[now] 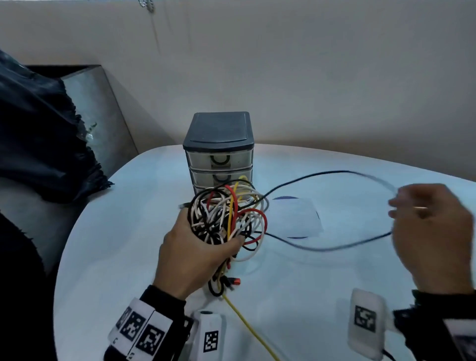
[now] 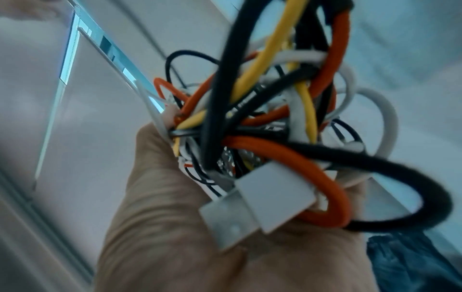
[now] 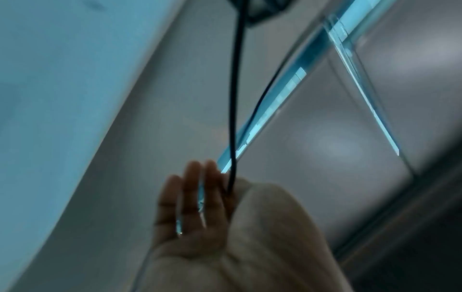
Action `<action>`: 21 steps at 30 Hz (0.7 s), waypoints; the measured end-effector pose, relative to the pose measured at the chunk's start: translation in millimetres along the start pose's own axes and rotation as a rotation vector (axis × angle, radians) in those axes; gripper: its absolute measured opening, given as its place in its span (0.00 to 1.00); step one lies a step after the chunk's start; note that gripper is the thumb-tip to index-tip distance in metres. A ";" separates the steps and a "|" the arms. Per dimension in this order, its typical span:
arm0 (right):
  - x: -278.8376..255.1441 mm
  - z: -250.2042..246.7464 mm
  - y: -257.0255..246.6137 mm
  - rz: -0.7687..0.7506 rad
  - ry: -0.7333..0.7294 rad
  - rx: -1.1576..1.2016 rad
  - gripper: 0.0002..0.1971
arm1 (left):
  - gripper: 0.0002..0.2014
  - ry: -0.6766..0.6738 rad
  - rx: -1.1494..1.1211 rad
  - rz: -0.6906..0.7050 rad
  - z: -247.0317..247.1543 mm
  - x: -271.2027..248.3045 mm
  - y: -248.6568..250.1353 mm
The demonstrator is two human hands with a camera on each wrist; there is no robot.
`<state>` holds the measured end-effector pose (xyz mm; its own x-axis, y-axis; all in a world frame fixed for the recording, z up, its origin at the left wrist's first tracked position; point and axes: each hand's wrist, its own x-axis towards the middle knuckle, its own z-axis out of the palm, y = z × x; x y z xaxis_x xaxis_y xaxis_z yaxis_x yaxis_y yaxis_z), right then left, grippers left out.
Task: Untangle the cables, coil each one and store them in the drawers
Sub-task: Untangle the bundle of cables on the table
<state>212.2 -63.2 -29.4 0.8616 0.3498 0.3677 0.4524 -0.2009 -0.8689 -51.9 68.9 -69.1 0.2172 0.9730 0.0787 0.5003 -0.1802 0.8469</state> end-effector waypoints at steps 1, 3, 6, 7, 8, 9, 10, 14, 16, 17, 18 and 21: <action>-4.3 3.6 4.3 -0.016 -0.106 -0.183 0.12 | 0.36 0.016 0.007 0.008 -0.6 -1.4 3.3; -20.3 14.4 8.5 -0.233 -0.204 -0.400 0.26 | 0.34 0.017 0.032 0.025 0.4 -5.6 9.2; -50.0 33.0 -13.0 -0.720 -0.279 -0.274 0.20 | 0.31 0.001 0.095 0.077 4.6 -12.6 16.8; -60.2 38.4 -21.5 -0.827 -0.314 -0.236 0.17 | 0.31 0.003 0.118 0.100 5.9 -14.5 19.1; -68.7 43.5 -28.6 -0.900 -0.338 -0.223 0.13 | 0.31 0.002 0.140 0.119 6.7 -16.1 20.8; -75.6 48.0 -33.7 -0.930 -0.360 -0.253 0.10 | 0.31 -0.002 0.157 0.134 7.1 -17.4 22.0; -80.6 51.8 -35.4 -0.923 -0.374 -0.312 0.07 | 0.31 -0.007 0.167 0.142 7.1 -18.4 22.0; -78.8 57.6 -29.4 -0.819 -0.356 -0.447 0.02 | 0.31 -0.023 0.176 0.162 5.5 -21.5 20.5; -76.0 54.0 -29.4 -0.828 -0.326 -0.378 0.04 | 0.31 -0.025 0.160 0.156 3.9 -21.1 19.7; -73.7 49.6 -31.5 -0.832 -0.306 -0.323 0.05 | 0.31 -0.023 0.149 0.147 2.6 -19.9 18.5; -70.1 43.8 -33.2 -0.829 -0.279 -0.266 0.06 | 0.31 -0.018 0.132 0.135 0.5 -18.4 17.2; -48.5 24.7 -31.5 -0.701 -0.179 -0.131 0.07 | 0.32 -0.006 0.063 0.061 -10.7 -10.4 8.6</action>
<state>150.5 -51.2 -28.1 0.3143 0.5782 0.7530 0.9168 0.0211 -0.3989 -58.8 58.7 -57.1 0.2539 0.9591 0.1254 0.5379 -0.2478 0.8058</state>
